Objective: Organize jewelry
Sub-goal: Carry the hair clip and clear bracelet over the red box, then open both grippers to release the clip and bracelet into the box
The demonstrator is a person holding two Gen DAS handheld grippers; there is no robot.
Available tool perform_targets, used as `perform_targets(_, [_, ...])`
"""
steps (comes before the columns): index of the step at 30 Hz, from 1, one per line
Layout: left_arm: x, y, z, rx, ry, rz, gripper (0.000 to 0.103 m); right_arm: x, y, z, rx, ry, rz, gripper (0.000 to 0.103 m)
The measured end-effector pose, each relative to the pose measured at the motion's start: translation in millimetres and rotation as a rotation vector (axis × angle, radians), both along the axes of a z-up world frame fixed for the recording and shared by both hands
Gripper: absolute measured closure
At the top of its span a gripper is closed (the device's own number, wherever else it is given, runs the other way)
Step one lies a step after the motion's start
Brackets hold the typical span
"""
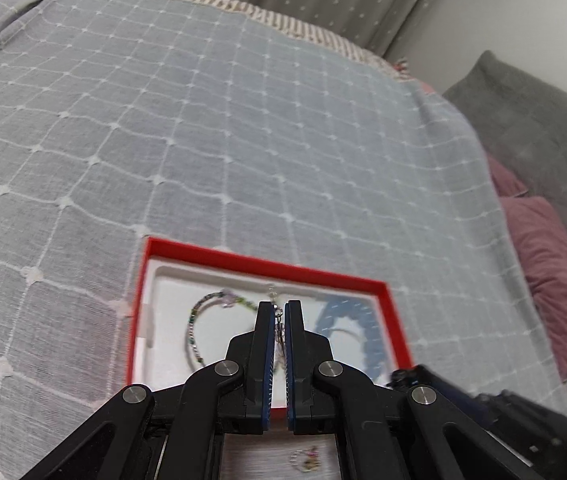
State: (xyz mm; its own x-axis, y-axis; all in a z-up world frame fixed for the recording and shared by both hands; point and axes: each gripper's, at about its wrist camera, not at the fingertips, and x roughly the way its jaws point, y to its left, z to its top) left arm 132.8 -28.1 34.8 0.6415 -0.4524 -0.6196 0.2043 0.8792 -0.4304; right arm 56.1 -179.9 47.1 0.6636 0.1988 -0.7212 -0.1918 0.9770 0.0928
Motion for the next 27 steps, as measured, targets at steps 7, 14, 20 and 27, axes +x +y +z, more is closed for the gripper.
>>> perform_targets(7, [6.1, 3.6, -15.2, 0.094, 0.015, 0.024, 0.103, 15.2, 6.3, -7.7, -0.006, 0.013, 0.006, 0.079])
perform_targets(14, [2.2, 7.6, -14.8, 0.137, -0.002, 0.013, 0.101, 26.2, 13.3, -13.5, -0.026, 0.018, 0.008, 0.079])
perform_targets(20, [-5.8, 11.1, -8.7, 0.168, -0.024, 0.008, 0.081, 31.9, 12.0, -16.9, -0.042, 0.022, -0.004, 0.079])
perform_targets(27, [-16.9, 19.3, -2.9, 0.215, -0.041, 0.02, 0.056, 31.3, 7.8, -15.5, -0.03, 0.036, -0.019, 0.076])
